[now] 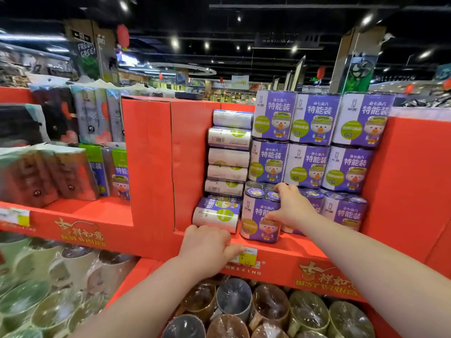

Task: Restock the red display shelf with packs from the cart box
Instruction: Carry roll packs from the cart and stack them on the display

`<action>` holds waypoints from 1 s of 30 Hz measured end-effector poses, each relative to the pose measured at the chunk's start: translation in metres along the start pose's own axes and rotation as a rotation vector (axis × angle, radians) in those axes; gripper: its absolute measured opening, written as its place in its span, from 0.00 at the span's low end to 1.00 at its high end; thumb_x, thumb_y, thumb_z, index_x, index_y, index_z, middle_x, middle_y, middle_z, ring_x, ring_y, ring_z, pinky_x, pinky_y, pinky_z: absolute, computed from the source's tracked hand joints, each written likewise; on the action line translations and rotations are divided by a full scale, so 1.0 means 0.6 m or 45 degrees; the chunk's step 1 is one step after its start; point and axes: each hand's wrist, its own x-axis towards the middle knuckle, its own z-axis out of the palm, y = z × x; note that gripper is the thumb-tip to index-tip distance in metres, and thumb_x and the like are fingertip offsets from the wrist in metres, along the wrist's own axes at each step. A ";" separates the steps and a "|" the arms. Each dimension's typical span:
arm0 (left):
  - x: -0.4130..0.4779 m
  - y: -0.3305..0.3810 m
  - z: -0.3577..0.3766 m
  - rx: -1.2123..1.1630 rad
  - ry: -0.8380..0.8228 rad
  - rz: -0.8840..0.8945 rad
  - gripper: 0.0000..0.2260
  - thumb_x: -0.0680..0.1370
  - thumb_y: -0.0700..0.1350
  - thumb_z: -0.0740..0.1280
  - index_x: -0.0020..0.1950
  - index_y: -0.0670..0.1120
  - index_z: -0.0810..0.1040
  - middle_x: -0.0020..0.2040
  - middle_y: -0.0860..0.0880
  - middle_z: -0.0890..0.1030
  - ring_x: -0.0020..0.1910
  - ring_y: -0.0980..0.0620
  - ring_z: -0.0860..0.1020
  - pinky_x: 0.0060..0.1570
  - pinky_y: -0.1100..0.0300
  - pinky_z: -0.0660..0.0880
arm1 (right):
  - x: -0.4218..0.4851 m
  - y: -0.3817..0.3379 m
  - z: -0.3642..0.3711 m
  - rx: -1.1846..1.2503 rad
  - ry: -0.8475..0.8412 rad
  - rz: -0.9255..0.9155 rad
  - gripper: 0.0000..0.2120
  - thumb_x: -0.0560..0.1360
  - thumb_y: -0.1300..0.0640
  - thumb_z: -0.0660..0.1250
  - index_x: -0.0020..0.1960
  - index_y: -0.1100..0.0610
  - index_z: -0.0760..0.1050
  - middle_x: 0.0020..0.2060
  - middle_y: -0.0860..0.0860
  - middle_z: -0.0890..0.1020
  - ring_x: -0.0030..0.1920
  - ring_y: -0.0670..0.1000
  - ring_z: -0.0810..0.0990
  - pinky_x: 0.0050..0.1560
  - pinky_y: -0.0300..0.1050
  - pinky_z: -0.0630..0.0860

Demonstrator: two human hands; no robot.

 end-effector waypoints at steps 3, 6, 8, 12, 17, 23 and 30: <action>0.000 -0.001 0.001 -0.003 0.003 0.006 0.18 0.78 0.65 0.53 0.43 0.53 0.70 0.54 0.51 0.80 0.57 0.47 0.74 0.50 0.54 0.62 | -0.010 -0.008 0.005 -0.099 0.037 0.045 0.34 0.69 0.46 0.74 0.69 0.53 0.62 0.65 0.55 0.65 0.62 0.60 0.75 0.54 0.53 0.74; -0.002 -0.001 0.002 -0.035 -0.017 0.005 0.19 0.78 0.65 0.53 0.44 0.52 0.73 0.53 0.51 0.80 0.56 0.47 0.74 0.51 0.53 0.62 | -0.022 -0.019 0.001 -0.159 0.030 0.083 0.35 0.70 0.45 0.72 0.71 0.52 0.60 0.66 0.54 0.64 0.63 0.60 0.74 0.55 0.54 0.75; -0.003 -0.001 0.001 -0.044 -0.020 0.011 0.20 0.79 0.65 0.53 0.46 0.51 0.74 0.53 0.51 0.80 0.57 0.48 0.74 0.53 0.53 0.63 | -0.034 -0.027 -0.006 -0.161 0.052 0.091 0.36 0.71 0.43 0.70 0.73 0.52 0.59 0.68 0.54 0.63 0.65 0.60 0.72 0.58 0.55 0.75; -0.009 -0.010 0.006 -0.090 0.055 0.084 0.20 0.79 0.63 0.55 0.58 0.51 0.74 0.60 0.52 0.77 0.62 0.49 0.72 0.60 0.52 0.63 | -0.082 -0.052 -0.029 -0.176 0.153 -0.003 0.29 0.75 0.44 0.65 0.72 0.53 0.62 0.69 0.53 0.64 0.67 0.57 0.69 0.60 0.54 0.72; -0.046 -0.022 0.018 -0.102 0.288 0.249 0.23 0.76 0.61 0.55 0.66 0.52 0.70 0.65 0.52 0.71 0.66 0.48 0.68 0.63 0.51 0.64 | -0.174 -0.080 -0.024 -0.348 0.194 -0.253 0.19 0.76 0.46 0.61 0.63 0.53 0.71 0.61 0.52 0.73 0.62 0.56 0.72 0.58 0.50 0.71; -0.135 -0.024 0.034 -0.001 0.214 0.164 0.26 0.74 0.61 0.59 0.70 0.52 0.66 0.70 0.50 0.66 0.70 0.46 0.62 0.65 0.51 0.63 | -0.264 -0.096 0.017 -0.388 0.050 -0.425 0.19 0.76 0.46 0.61 0.64 0.52 0.71 0.60 0.51 0.75 0.63 0.55 0.71 0.62 0.48 0.69; -0.290 0.008 0.041 0.028 0.079 -0.068 0.24 0.77 0.59 0.60 0.70 0.51 0.64 0.68 0.50 0.66 0.69 0.46 0.63 0.65 0.51 0.62 | -0.383 -0.096 0.062 -0.323 -0.106 -0.603 0.17 0.77 0.45 0.59 0.63 0.49 0.70 0.59 0.48 0.75 0.61 0.53 0.72 0.60 0.48 0.69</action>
